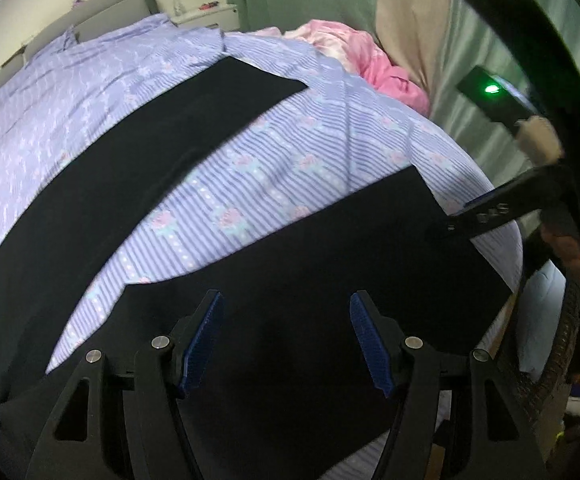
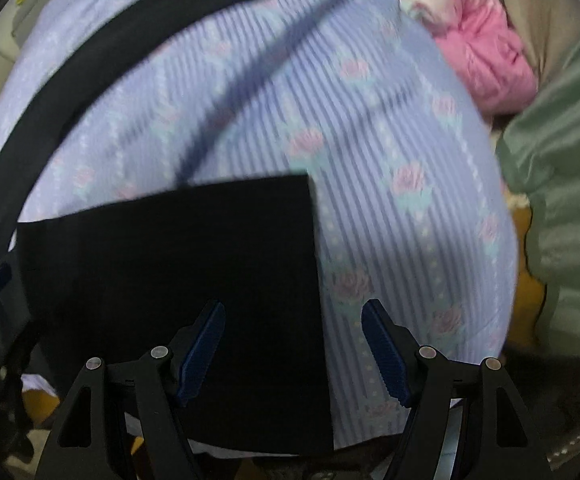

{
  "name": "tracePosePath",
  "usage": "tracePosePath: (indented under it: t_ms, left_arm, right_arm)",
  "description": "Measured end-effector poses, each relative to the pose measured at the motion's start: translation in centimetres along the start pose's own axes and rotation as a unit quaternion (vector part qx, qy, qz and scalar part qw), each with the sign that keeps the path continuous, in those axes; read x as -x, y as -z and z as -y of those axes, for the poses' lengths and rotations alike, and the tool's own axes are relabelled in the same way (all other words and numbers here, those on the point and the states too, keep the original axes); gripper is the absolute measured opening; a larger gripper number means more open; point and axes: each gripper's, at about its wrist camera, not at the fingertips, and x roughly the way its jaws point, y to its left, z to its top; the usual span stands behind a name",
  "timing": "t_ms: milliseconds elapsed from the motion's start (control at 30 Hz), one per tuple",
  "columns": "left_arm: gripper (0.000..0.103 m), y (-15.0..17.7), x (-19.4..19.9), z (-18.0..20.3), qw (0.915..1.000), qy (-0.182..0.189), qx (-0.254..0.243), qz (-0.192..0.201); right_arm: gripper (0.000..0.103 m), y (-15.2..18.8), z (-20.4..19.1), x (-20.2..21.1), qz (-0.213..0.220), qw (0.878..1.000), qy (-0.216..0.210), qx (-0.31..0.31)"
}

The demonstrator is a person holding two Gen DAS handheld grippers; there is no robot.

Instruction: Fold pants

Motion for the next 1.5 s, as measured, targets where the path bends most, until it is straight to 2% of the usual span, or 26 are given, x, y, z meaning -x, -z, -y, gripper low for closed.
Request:
tracePosePath:
  t_ms: [100,267,300,367,400,467,567,667,733,800,867,967,1100,1167,1233,1267,1367,1500]
  left_arm:
    - [0.065,0.4,0.2,0.1,1.0000,0.004,-0.003,-0.002]
    - [0.065,0.2,-1.0,1.0,1.0000,-0.005,-0.001,-0.008]
    - [0.065,0.1,-1.4,1.1,0.9999,-0.007,0.002,-0.012]
    - [0.065,0.4,-1.7,1.0,0.9997,-0.009,0.009,-0.021]
    - [0.065,0.4,-1.9,1.1,0.9996,-0.010,0.012,-0.024]
    - [0.065,0.4,-2.2,1.2,0.9994,-0.011,0.016,-0.029]
    - [0.065,0.3,-2.0,1.7,0.9996,-0.013,0.007,-0.026]
    - [0.065,-0.4,-1.6,2.6,0.9998,-0.009,0.003,-0.016]
    - [0.065,-1.3,-1.1,3.2,1.0000,0.003,0.007,-0.007]
    - [0.065,-1.8,-0.9,3.5,0.9998,0.014,0.012,-0.004]
    - [0.065,-2.2,-0.9,3.9,0.9997,0.018,0.014,-0.002]
    - [0.065,-2.4,-0.7,4.1,0.9999,0.009,0.003,0.007]
    - [0.065,-1.9,0.0,3.0,0.9998,0.001,0.014,0.013]
    - [0.065,-1.4,0.4,1.7,0.9995,-0.008,0.028,0.011]
    - [0.065,-0.6,1.1,0.3,0.9989,-0.020,0.040,0.013]
    - [0.066,-0.3,1.3,-0.3,0.9986,-0.025,0.045,0.014]
    - [0.067,1.1,2.8,-3.3,0.9962,-0.042,0.074,0.019]
    - [0.067,3.0,5.3,-7.2,0.9905,-0.061,0.121,0.025]
  right_arm:
    - [0.071,0.0,1.0,-1.7,-0.021,1.000,-0.015,-0.015]
    - [0.069,0.1,1.6,-2.5,-0.032,0.998,-0.032,-0.039]
    - [0.064,0.3,1.5,-2.5,-0.034,0.998,-0.037,-0.038]
    - [0.041,0.7,1.3,-2.5,-0.038,0.997,-0.058,-0.038]
    - [0.035,0.9,1.3,-2.4,-0.040,0.997,-0.058,-0.038]
    - [0.018,1.2,1.4,-1.9,-0.035,0.996,-0.066,-0.039]
    - [0.010,1.5,1.3,0.2,-0.013,0.997,-0.065,-0.042]
    - [0.008,1.6,1.3,3.6,0.030,0.999,0.002,-0.032]
    - [0.006,1.3,2.6,5.9,0.054,0.997,-0.001,-0.057]
    - [0.006,0.5,3.2,6.7,0.052,0.997,0.009,-0.061]
    - [0.006,-0.1,3.0,5.2,0.027,0.998,0.017,-0.062]
    - [0.006,-0.4,1.4,2.4,0.000,0.998,0.055,-0.039]
    - [0.009,-0.2,1.4,1.3,-0.016,0.994,0.095,-0.054]
    - [0.035,0.3,1.3,1.3,-0.012,0.989,0.137,-0.047]
    - [0.041,1.1,0.2,2.6,0.003,0.974,0.223,-0.043]
    - [0.045,1.5,-0.5,3.8,0.018,0.971,0.234,-0.043]
    - [0.057,2.7,-3.4,7.1,0.060,0.977,0.194,-0.060]
    - [0.058,4.0,-11.5,10.0,0.105,0.982,0.156,-0.019]
